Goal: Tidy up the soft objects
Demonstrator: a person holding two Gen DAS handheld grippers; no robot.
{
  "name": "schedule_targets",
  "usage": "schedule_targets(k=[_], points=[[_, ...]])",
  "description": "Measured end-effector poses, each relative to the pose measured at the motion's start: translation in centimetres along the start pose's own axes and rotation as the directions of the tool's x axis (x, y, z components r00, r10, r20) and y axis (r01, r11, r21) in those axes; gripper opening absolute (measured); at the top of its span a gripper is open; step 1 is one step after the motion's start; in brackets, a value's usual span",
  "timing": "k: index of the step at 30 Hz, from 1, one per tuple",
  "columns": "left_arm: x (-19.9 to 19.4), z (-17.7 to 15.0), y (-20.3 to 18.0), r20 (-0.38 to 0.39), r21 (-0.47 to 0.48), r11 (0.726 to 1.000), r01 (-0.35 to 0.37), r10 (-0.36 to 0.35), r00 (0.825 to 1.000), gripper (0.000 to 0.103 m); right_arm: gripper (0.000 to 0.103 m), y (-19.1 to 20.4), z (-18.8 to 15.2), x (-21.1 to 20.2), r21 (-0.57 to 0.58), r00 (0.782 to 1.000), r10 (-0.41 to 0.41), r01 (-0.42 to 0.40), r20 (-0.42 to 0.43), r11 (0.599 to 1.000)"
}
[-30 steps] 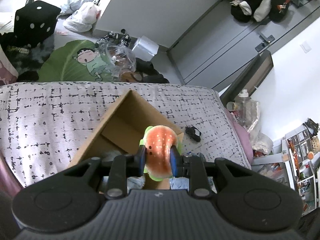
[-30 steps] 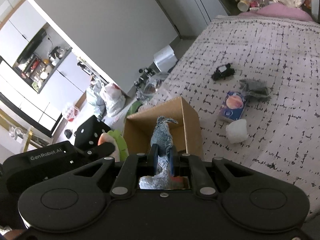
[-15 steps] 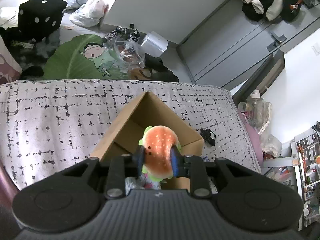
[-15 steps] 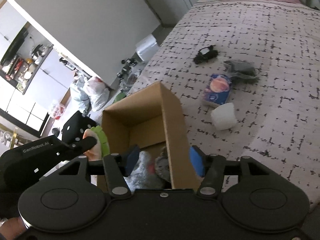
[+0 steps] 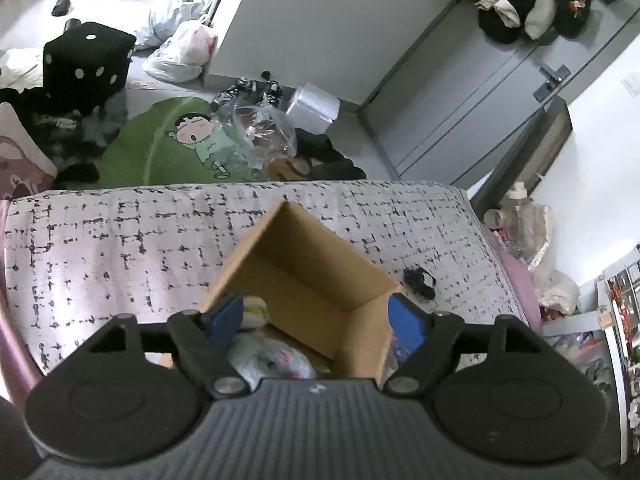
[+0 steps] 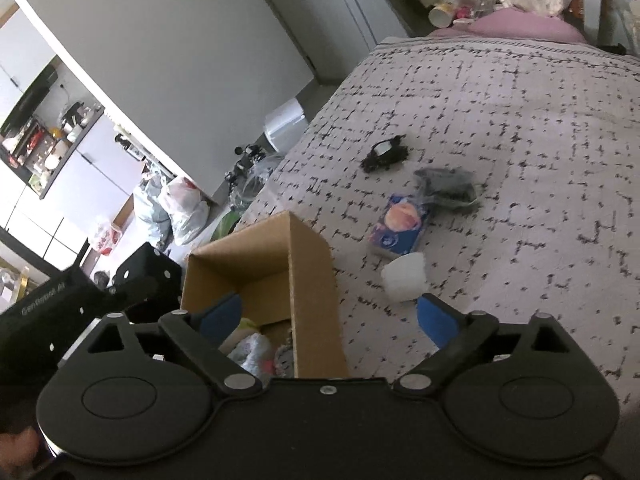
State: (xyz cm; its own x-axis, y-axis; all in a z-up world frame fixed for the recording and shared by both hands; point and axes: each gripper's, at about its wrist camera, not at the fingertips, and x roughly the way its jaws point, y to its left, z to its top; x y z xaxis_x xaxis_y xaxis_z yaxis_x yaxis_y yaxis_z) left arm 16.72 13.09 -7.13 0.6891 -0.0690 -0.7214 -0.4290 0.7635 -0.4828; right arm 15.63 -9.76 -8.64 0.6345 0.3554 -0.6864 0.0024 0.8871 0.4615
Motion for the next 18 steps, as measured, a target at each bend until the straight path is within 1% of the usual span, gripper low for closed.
schedule_targets(k=[3, 5, 7, 11, 14, 18], points=[[-0.2, -0.7, -0.9, -0.008, 0.028, 0.999, -0.016, 0.016, 1.0, 0.078, 0.096, -0.7, 0.2, -1.0, -0.031, 1.0, 0.01, -0.01, 0.019, 0.999], [-0.6, -1.3, -1.7, 0.016, 0.058, 0.997, -0.042, 0.041, 0.999, 0.078, 0.097, -0.9, 0.3, -1.5, -0.069, 0.999, 0.001, 0.001, 0.032, 0.998], [-0.8, -1.8, -2.5, 0.027, 0.08, 0.996, -0.05, 0.048, 0.998, 0.078, 0.097, -1.3, 0.5, -2.1, -0.092, 0.999, -0.014, 0.019, 0.05, 0.996], [-0.6, -2.8, -3.8, 0.005, 0.105, 0.994, -0.039, 0.038, 0.999, 0.078, 0.099, -2.6, 1.0, -3.2, -0.091, 0.996, -0.026, 0.034, 0.081, 0.995], [-0.8, -3.6, -5.4, 0.024, 0.178, 0.982, -0.061, 0.058, 0.998, 0.079, 0.1, -3.5, 1.4, -3.9, -0.094, 0.994, -0.025, 0.035, 0.105, 0.995], [-0.9, -4.3, -7.0, 0.02, 0.202, 0.978, -0.052, 0.049, 0.999, 0.079, 0.1, -5.1, 2.2, -4.8, -0.085, 0.992, -0.03, 0.041, 0.124, 0.996]])
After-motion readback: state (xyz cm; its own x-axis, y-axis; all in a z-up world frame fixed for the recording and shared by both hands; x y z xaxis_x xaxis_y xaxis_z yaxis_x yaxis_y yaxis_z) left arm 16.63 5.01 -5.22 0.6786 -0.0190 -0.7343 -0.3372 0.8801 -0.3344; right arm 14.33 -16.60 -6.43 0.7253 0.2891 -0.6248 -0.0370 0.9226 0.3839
